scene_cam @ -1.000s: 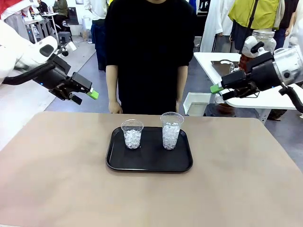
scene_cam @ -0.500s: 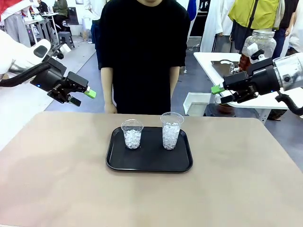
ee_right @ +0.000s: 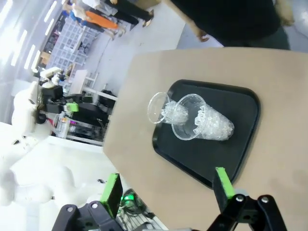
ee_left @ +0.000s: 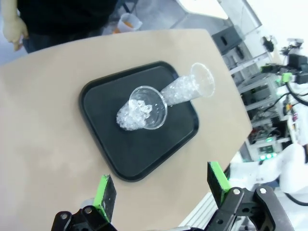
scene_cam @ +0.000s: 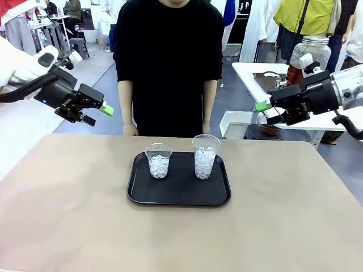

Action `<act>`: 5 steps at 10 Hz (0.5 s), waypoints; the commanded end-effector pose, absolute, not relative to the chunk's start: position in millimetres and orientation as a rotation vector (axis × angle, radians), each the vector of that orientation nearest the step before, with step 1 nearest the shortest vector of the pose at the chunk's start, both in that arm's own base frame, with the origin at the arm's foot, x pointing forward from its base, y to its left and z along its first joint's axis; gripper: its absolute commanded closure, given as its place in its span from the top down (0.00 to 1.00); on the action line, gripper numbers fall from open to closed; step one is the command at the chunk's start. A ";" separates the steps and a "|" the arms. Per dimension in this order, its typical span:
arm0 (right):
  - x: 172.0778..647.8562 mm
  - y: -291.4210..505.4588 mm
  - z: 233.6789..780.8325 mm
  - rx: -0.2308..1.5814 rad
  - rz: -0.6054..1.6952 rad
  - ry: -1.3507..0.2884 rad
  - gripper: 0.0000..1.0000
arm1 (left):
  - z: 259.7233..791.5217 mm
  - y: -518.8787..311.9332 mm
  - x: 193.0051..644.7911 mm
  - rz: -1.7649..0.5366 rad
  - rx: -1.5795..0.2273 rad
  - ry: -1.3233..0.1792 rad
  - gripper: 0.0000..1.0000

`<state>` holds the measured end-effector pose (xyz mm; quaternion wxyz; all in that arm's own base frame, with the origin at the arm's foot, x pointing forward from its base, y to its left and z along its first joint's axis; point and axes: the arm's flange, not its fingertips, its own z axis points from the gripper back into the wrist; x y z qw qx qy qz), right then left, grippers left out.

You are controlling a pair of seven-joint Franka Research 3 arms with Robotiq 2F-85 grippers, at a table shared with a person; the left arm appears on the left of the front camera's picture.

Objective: Pour the drink into the iced cup.
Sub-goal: Pick up the iced cup indicated by the human and present it to them.

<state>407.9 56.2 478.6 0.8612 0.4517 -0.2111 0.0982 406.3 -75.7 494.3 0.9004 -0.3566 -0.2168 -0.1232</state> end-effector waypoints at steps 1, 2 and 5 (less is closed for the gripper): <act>429.8 38.8 478.5 1.108 0.068 -0.381 1.00 | 491.3 -49.2 421.6 -0.201 -0.904 -0.454 1.00; 435.9 29.8 474.0 1.155 0.016 -0.367 1.00 | 487.5 -38.6 425.9 -0.170 -0.956 -0.444 1.00; 452.2 8.5 449.8 1.306 -0.077 -0.266 1.00 | 465.7 -12.6 452.8 -0.109 -1.089 -0.348 1.00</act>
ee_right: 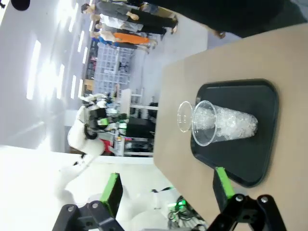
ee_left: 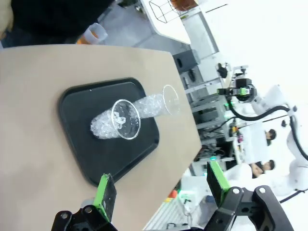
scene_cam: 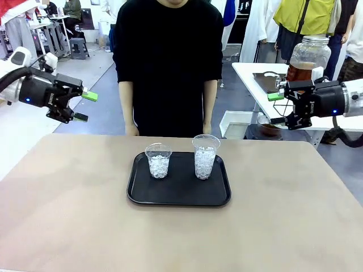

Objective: Pour the drink into the iced cup.
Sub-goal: Pick up the iced cup indicated by the human and present it to them.

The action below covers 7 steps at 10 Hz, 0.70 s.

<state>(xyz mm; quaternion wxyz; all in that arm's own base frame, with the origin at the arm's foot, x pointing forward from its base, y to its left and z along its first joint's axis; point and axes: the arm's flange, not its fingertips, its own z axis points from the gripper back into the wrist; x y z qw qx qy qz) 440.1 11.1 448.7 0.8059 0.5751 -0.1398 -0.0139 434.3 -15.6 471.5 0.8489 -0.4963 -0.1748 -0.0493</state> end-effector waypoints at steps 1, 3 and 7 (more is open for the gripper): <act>457.4 1.1 441.3 1.343 -0.106 -0.241 1.00 | 455.7 -5.9 462.5 -0.094 -1.134 -0.332 1.00; 470.8 -10.8 418.9 1.425 -0.159 -0.176 1.00 | 433.8 7.6 483.1 -0.049 -1.236 -0.283 1.00; 488.5 -23.2 393.7 1.476 -0.138 -0.109 1.00 | 408.8 15.9 508.3 -0.038 -1.354 -0.108 1.00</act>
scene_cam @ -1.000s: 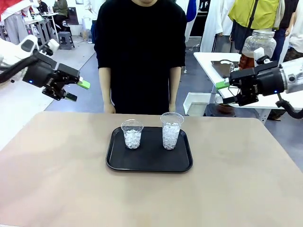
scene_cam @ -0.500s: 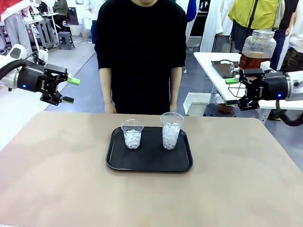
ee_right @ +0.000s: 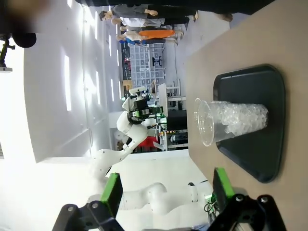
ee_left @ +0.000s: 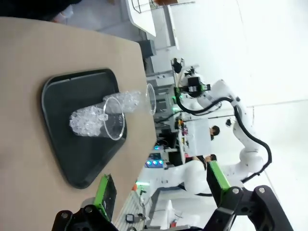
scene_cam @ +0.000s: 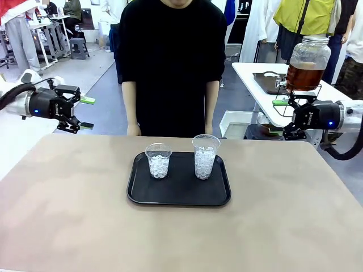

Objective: Pour the drink into the iced cup.
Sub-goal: Pick up the iced cup indicated by the human and present it to them.

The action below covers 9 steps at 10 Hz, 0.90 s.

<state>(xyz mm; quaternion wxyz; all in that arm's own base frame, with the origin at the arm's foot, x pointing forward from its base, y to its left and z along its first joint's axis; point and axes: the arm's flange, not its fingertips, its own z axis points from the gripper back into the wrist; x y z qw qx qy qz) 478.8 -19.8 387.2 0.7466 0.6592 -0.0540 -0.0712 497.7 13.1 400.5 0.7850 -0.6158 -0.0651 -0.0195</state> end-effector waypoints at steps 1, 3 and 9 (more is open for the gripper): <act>491.4 -22.9 392.6 1.476 -0.129 -0.106 1.00 | 407.1 16.1 513.2 -0.032 -1.353 -0.088 1.00; 495.8 -21.4 392.4 1.473 -0.108 -0.103 1.00 | 407.4 11.9 517.8 -0.039 -1.381 -0.003 1.00; 492.8 -19.1 390.0 1.456 -0.123 -0.104 1.00 | 403.8 4.0 513.6 -0.027 -1.372 0.006 1.00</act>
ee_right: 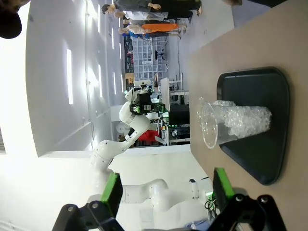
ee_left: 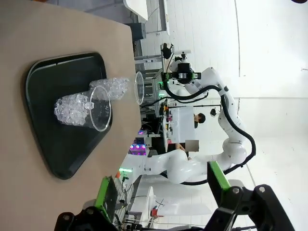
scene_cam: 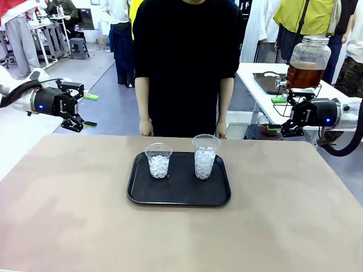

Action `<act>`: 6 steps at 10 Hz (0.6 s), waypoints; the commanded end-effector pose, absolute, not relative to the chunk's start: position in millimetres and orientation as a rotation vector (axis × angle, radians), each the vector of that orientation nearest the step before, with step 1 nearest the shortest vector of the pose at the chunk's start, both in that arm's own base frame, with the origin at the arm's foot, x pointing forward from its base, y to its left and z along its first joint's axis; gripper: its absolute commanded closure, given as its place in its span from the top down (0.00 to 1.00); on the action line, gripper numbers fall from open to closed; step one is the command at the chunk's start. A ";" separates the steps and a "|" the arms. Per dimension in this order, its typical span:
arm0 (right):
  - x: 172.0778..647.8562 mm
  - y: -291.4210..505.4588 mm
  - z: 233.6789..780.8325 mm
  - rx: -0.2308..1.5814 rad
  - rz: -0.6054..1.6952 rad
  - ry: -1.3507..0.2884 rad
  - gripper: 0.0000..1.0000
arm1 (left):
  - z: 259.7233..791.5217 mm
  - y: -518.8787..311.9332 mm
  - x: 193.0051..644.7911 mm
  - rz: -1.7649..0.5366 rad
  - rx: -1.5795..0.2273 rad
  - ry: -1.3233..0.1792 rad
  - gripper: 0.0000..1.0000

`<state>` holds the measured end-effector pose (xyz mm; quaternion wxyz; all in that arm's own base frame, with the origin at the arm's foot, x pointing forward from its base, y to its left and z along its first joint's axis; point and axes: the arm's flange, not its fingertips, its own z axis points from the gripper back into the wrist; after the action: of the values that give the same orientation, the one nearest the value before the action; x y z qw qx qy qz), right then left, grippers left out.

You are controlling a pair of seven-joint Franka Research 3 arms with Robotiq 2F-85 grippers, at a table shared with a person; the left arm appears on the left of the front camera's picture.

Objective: Pour the drink into the iced cup.
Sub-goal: Pick up the iced cup indicated by the human and present it to them.

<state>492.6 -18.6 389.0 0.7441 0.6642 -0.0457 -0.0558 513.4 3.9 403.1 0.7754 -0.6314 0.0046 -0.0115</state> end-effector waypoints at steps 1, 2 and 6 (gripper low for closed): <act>492.8 -19.1 390.0 1.456 -0.123 -0.104 1.00 | 403.8 4.0 513.6 -0.027 -1.372 0.006 1.00; 492.8 -19.1 390.0 1.456 -0.123 -0.104 1.00 | 403.8 4.0 513.6 -0.027 -1.372 0.006 1.00; 492.8 -19.1 390.0 1.456 -0.123 -0.104 1.00 | 403.8 4.0 513.6 -0.027 -1.372 0.006 1.00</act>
<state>492.6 -18.7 389.0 0.7441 0.6642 -0.0457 -0.0558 513.4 3.5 402.9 0.7754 -0.6314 0.0049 -0.0116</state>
